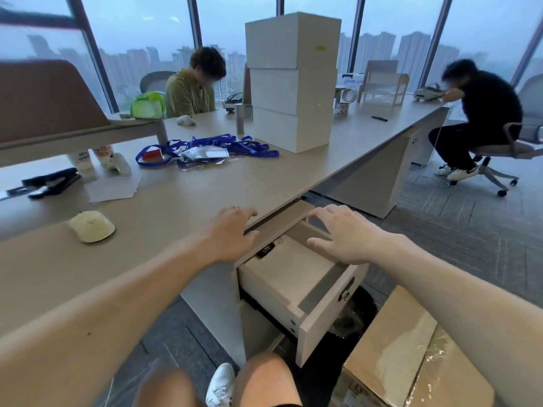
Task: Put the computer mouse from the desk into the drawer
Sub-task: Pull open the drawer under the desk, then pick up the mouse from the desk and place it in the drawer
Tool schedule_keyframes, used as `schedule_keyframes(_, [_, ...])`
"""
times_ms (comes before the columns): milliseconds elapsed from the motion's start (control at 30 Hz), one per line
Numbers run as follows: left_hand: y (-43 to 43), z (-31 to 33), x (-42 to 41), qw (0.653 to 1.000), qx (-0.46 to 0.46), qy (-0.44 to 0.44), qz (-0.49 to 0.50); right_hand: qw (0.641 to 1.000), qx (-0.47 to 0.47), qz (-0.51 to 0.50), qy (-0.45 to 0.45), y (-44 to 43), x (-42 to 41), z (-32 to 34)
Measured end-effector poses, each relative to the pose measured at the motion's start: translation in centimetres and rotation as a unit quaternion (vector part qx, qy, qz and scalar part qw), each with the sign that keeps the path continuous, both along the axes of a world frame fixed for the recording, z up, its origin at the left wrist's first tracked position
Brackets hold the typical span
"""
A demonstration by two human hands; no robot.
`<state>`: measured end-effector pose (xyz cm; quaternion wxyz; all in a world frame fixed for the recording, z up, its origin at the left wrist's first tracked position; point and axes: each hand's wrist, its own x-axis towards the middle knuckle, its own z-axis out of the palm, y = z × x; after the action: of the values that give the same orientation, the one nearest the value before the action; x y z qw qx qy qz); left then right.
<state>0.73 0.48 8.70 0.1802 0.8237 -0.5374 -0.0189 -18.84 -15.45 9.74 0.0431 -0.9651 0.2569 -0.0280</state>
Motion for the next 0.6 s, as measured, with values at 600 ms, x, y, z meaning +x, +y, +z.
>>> schedule_keyframes(600, [25.5,4.0,12.9,0.953,0.120,-0.017,0.278,0.979,0.022,0.204,0.015,13.8,19.5,3.1])
